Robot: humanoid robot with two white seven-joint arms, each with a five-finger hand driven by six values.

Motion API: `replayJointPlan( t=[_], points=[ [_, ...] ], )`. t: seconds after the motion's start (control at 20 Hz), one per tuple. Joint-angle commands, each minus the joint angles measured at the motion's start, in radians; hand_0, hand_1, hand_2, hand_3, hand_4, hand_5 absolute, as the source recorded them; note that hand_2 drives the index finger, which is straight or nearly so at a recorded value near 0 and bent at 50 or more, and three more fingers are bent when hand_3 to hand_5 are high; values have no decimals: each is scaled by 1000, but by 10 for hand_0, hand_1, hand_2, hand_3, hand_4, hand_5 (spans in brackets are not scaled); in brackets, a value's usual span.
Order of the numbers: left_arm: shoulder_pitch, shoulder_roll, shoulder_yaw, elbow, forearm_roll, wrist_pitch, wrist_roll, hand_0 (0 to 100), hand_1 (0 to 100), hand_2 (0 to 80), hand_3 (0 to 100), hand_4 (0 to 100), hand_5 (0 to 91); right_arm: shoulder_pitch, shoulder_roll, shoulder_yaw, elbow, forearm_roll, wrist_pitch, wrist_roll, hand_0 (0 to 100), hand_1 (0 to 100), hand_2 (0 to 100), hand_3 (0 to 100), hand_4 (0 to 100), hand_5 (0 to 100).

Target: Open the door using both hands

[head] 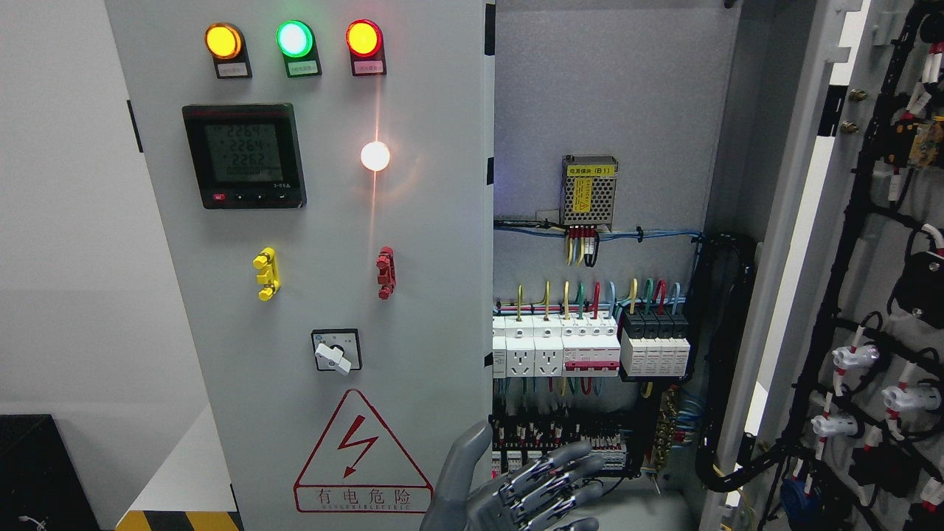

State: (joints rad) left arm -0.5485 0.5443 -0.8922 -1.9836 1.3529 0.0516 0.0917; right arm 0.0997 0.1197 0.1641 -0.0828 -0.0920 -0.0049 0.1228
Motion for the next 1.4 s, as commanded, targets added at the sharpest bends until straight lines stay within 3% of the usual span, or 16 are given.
replayJointPlan(
  t=[0.0,0.2,0.6,0.95,1.05,1.2,1.35],
  points=[
    [276,82,136,3,-104,-6,-1,0,0,0,0,0,0,0,0,0,0,0,0,0,191,0,0,0,0,0],
    [436,68,200,122,-152,-7,-23,0,0,0,0,0,0,0,0,0,0,0,0,0,191,0,0,0,0,0],
    [625,-21,236,386,-241,-124,-38,0,0,0,0,0,0,0,0,0,0,0,0,0,190,0,0,0,0,0],
    [651,-141,236,799,-267,-144,-40,0,0,0,0,0,0,0,0,0,0,0,0,0,191,0,0,0,0,0],
    [656,-185,234,934,-319,-144,-41,0,0,0,0,0,0,0,0,0,0,0,0,0,190,0,0,0,0,0],
    [656,-253,236,1110,-444,-145,-41,0,0,0,0,0,0,0,0,0,0,0,0,0,190,0,0,0,0,0],
    [654,-317,243,1265,-489,-145,-41,0,0,0,0,0,0,0,0,0,0,0,0,0,190,0,0,0,0,0]
  ],
)
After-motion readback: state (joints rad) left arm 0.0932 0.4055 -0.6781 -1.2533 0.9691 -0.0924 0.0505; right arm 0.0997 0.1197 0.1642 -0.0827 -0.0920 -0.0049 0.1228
